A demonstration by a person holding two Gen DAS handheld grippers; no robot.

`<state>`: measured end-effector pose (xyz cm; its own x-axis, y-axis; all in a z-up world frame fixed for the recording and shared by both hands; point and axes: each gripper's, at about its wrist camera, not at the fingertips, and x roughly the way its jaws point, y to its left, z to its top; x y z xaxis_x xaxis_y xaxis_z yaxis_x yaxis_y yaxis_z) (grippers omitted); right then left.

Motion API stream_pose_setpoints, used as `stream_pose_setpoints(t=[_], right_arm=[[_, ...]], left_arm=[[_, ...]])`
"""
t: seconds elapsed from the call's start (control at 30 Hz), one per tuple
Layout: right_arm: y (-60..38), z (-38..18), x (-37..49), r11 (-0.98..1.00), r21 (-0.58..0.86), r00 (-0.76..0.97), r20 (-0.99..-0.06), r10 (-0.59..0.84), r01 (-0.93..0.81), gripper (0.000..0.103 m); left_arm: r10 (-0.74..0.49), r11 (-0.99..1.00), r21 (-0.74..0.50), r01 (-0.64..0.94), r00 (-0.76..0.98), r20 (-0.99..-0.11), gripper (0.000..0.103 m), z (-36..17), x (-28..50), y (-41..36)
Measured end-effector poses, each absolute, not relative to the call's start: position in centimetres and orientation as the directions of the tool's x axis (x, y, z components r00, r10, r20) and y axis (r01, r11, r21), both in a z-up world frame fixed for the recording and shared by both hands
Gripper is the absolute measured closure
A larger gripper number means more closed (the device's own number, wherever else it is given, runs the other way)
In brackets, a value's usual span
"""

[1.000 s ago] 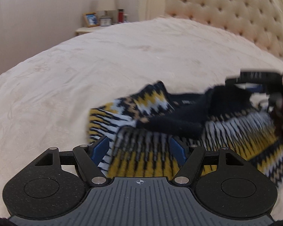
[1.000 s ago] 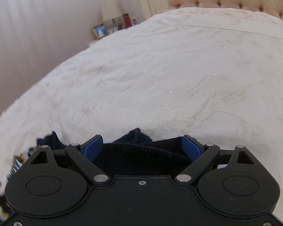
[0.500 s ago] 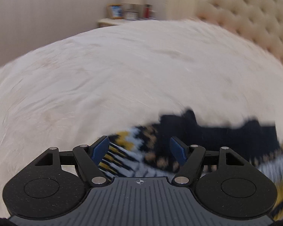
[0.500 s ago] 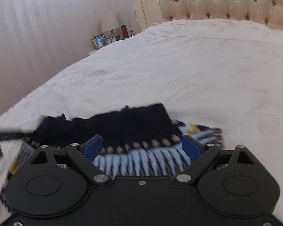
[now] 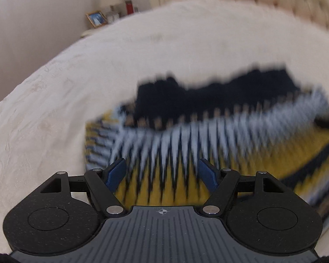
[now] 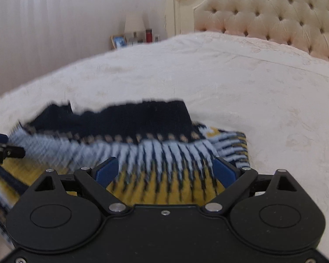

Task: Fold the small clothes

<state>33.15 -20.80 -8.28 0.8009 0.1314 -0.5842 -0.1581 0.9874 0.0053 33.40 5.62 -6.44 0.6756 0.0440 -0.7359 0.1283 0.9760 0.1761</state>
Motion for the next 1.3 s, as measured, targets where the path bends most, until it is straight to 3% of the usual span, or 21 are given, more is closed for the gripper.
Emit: stream_pose_setpoints(t=[0.1, 0.2, 0.37, 0.47, 0.7, 0.83, 1.07, 1.3], right_arm=[[-21.6, -9.6, 33.5, 0.988, -0.089, 0.781, -0.623, 0.044, -0.127, 0.008], [-23.9, -9.9, 34.1, 0.996, 0.036, 0.743, -0.664, 0.088, -0.085, 0.007], [-25.4, -9.4, 34.3, 0.984, 0.15, 0.725, -0.668, 0.169, -0.091, 0.005], [-27.0, -9.2, 34.2, 0.955, 0.29, 0.72, -0.649, 0.246, -0.066, 0.003], [-31.0, -9.0, 34.0, 0.837, 0.547, 0.727, -0.581, 0.365, 0.016, 0.002], [-33.3, -9.5, 34.0, 0.735, 0.676, 0.735, -0.525, 0.428, 0.055, 0.001], [-33.0, -10.4, 34.8, 0.734, 0.676, 0.669, -0.576, 0.469, 0.067, 0.001], [-31.7, -10.7, 35.0, 0.789, 0.613, 0.631, -0.625, 0.461, 0.031, 0.001]], left_arm=[[0.048, 0.979, 0.171, 0.108, 0.698, -0.715, 0.021, -8.0, 32.9, 6.7], [0.026, 0.995, 0.087, 0.052, 0.693, -0.72, 0.019, -8.2, 33.1, 7.7], [0.06, 0.993, 0.115, 0.03, 0.705, -0.707, 0.018, -8.0, 33.0, 6.8], [0.057, 0.997, 0.072, -0.008, 0.707, -0.705, 0.018, -7.8, 32.8, 7.1], [0.075, 0.994, 0.105, 0.004, 0.669, -0.739, 0.018, -7.0, 32.7, 6.3], [0.053, 0.998, 0.029, -0.047, 0.659, -0.751, 0.02, -5.3, 32.3, 6.6], [-0.002, 0.998, -0.039, -0.04, 0.663, -0.748, 0.02, -2.4, 33.0, 3.2], [-0.041, 0.998, -0.063, -0.013, 0.627, -0.778, 0.02, -3.7, 37.1, -0.9]])
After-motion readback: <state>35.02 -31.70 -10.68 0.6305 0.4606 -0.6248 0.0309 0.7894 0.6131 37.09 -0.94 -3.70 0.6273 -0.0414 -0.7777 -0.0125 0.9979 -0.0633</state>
